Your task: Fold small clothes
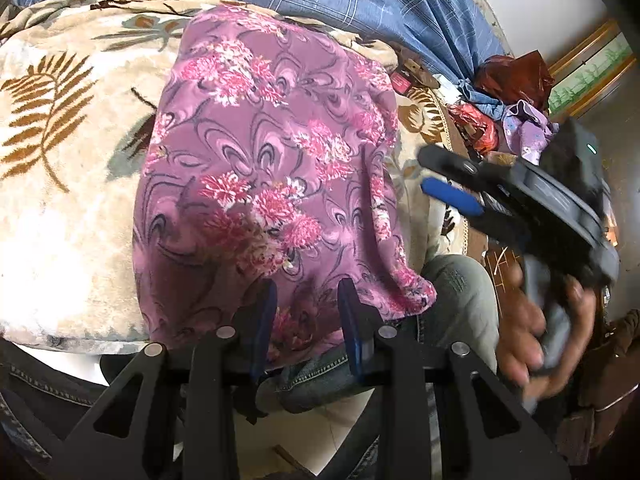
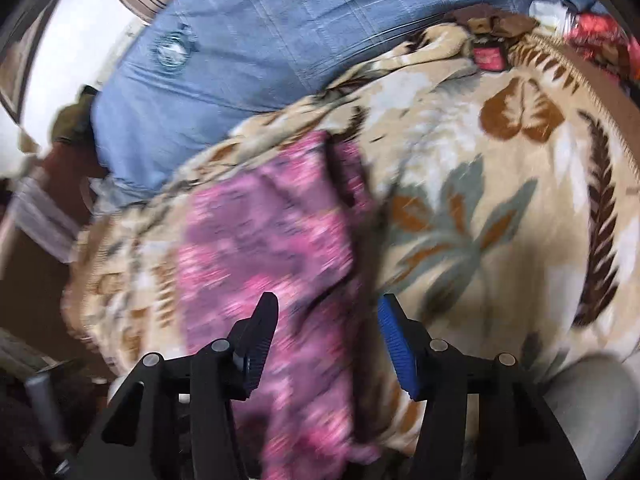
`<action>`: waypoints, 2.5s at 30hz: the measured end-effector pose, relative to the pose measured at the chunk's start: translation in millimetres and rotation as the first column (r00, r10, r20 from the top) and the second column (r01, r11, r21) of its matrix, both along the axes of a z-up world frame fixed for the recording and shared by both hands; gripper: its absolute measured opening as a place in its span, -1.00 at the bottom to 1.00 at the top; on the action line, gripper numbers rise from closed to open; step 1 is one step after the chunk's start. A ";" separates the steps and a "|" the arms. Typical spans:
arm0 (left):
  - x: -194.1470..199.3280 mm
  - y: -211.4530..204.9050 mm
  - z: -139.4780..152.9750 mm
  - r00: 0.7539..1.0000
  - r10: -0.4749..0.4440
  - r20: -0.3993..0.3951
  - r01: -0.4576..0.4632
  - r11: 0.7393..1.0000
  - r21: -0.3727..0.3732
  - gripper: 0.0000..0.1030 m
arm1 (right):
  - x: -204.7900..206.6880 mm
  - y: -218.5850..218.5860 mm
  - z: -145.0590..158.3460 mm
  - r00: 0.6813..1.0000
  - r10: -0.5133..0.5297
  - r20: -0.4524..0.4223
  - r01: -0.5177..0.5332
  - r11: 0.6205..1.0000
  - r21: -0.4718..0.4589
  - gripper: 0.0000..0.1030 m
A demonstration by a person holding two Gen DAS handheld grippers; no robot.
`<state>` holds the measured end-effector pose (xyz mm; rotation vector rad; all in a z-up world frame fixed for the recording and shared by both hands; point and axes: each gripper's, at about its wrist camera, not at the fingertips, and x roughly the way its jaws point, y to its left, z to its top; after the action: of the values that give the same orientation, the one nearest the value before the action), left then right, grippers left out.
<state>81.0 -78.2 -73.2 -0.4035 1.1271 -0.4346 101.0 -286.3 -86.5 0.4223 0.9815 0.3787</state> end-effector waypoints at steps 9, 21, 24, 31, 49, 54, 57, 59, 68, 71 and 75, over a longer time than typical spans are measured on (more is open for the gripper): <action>1.6 31.7 3.5 0.996 0.091 0.008 -0.091 0.996 -0.006 -0.40 | -30.9 39.1 -36.2 0.997 0.038 -0.067 -0.055 0.962 -0.268 -0.75; 2.2 65.9 -29.1 0.987 0.122 -0.101 -0.127 0.991 -0.039 0.12 | -46.1 -19.9 -49.2 0.990 -0.010 -0.137 0.008 1.000 -0.011 -0.10; -2.0 61.6 -36.8 0.989 0.104 -0.108 -0.108 0.994 -0.034 0.14 | -46.0 -17.2 -54.1 0.989 -0.004 -0.146 0.003 1.000 -0.008 0.12; -8.8 61.5 -32.2 0.990 0.111 -0.083 -0.111 0.994 0.002 -0.89 | -52.4 -12.9 -57.6 0.984 -0.016 -0.178 0.013 1.000 -0.022 -0.89; -8.2 110.5 -39.5 0.978 0.150 -0.143 -0.164 0.983 -0.086 -0.67 | -53.2 -6.6 -70.0 0.965 0.077 -0.252 -0.088 0.996 -0.030 -0.23; -2.5 115.9 0.2 0.987 0.157 -0.045 -0.160 0.985 -0.058 0.00 | -52.9 -23.2 -25.6 0.990 0.064 -0.128 -0.070 0.997 -0.044 0.38; 16.5 112.3 17.0 0.988 0.157 -0.009 -0.158 0.986 -0.057 0.14 | -36.2 -24.7 -9.5 0.995 0.067 -0.076 -0.068 0.998 0.000 0.48; 38.1 105.8 22.7 0.986 0.168 -0.012 -0.169 0.985 -0.043 0.17 | -17.3 -20.4 -4.2 0.996 0.062 -0.064 -0.062 0.998 0.006 0.53; 134.6 97.4 1.5 0.983 0.117 -0.141 -0.140 0.976 -0.165 0.23 | 80.5 -2.2 -31.3 0.982 0.041 -0.184 -0.020 0.993 0.112 0.57; 159.8 92.8 -10.4 0.980 0.107 -0.170 -0.136 0.976 -0.170 0.23 | 99.8 0.7 -41.4 0.976 0.060 -0.210 -0.035 0.992 0.117 0.40; 170.4 85.7 -20.6 0.976 0.097 -0.196 -0.132 0.976 -0.173 0.23 | 112.4 9.4 -49.6 0.967 0.093 -0.236 -0.067 0.991 0.115 0.04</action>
<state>251.4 7.5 -93.8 -0.6813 1.2416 -0.4069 213.3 -276.8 -136.0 0.5351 1.2216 0.4612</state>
